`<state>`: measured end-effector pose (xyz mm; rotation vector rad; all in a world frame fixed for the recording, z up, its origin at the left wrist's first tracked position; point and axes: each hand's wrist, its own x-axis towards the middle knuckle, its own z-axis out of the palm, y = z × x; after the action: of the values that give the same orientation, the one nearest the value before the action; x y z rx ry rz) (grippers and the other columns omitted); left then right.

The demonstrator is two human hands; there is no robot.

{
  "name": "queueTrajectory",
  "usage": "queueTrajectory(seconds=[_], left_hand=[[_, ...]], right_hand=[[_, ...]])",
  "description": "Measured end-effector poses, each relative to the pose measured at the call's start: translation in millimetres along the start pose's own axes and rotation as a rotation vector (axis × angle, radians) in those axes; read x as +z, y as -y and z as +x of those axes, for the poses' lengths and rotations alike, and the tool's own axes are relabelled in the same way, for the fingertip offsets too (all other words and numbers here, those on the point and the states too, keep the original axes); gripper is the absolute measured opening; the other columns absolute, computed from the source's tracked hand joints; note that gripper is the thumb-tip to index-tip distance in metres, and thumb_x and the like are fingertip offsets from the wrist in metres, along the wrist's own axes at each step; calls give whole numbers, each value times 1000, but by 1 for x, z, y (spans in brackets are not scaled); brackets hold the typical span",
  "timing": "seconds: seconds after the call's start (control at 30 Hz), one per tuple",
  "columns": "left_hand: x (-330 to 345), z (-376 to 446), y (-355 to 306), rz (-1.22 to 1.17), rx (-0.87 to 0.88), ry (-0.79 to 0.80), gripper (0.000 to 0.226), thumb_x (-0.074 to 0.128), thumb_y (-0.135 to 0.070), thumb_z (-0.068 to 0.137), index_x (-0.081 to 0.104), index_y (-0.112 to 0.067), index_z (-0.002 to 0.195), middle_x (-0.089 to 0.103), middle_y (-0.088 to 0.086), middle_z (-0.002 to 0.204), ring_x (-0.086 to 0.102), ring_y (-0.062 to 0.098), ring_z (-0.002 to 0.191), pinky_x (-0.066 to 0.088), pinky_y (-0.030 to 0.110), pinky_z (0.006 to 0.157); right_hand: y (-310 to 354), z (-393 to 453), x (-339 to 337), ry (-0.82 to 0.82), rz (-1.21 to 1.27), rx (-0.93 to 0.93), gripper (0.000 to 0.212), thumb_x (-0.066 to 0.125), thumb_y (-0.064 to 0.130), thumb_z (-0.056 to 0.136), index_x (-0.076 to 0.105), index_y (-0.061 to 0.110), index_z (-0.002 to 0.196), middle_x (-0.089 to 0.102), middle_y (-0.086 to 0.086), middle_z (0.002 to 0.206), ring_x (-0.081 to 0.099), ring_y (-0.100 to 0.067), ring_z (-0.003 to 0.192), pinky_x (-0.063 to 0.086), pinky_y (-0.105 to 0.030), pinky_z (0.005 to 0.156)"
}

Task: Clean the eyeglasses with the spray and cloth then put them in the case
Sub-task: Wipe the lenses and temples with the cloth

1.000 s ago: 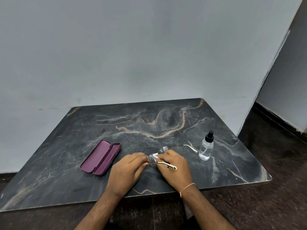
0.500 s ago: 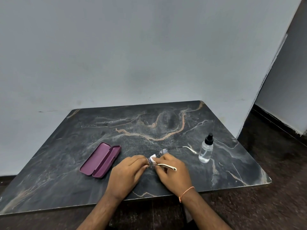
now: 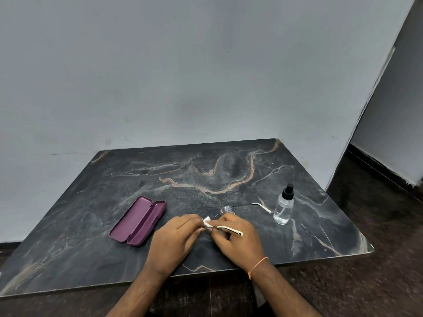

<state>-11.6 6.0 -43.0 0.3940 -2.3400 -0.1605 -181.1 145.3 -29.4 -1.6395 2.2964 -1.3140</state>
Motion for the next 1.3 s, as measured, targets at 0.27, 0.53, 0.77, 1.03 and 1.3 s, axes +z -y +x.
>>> queueTrajectory(seconds=[0.27,0.53,0.77,1.03,1.3], left_hand=[[1,-1,0,4,4,-12,19,64,-39,106,79,-29,112,77,-20,122,75,8,98,58,26,87],[0,1,-2,8,6,-6,19,64,-39,107,80,-29,111,77,-20,121,75,9,97,58,26,86],[1,0,0,-3,4,-2,19,64,-39,107,79,-31,116,76,-21,124,75,7,102,60,27,88],[1,0,-1,17,18,-17,19,65,-40,106,80,-30,112,77,-20,121,75,7,99,58,25,87],[1,0,1,-6,19,-15,18,66,-40,105,79,-30,112,78,-20,120,74,6,102,56,23,90]], right_hand=[[0,1,0,-30,66,19,25,69,37,95,79,46,116,64,12,84,64,-4,77,52,-23,71],[-3,3,3,-96,12,19,26,60,49,99,77,45,119,59,10,81,63,-4,75,42,-16,66],[-2,1,3,-40,43,7,33,63,47,95,69,56,126,63,10,86,65,-3,78,50,-20,69],[-4,-1,4,-98,-27,110,21,65,39,80,82,33,90,71,11,82,69,-5,78,54,-28,68],[-7,1,5,-5,83,23,33,68,41,90,72,59,118,63,16,82,63,3,75,43,-11,65]])
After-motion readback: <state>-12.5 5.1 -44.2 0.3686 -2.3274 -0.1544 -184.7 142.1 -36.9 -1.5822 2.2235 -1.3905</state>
